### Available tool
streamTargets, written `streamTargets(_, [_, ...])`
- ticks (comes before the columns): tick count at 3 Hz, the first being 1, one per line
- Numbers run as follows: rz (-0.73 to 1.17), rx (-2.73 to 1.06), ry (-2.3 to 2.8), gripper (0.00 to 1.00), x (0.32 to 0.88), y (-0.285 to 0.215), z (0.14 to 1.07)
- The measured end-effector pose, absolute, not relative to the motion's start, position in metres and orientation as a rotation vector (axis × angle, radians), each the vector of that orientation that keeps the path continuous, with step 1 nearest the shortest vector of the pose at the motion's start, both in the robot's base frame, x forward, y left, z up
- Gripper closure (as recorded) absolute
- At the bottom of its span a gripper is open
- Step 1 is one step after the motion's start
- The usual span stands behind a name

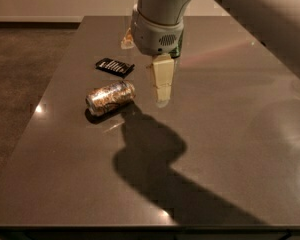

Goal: Place orange can upright

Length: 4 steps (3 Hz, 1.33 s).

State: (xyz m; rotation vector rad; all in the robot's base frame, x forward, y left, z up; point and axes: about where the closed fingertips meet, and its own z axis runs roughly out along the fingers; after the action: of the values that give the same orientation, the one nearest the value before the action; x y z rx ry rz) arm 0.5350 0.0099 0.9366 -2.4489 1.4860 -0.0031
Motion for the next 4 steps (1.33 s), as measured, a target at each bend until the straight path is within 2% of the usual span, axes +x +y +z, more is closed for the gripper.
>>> streamTargets(4, [0.036, -2.660, 1.405, 0.00, 0.570, 0.068, 0.879])
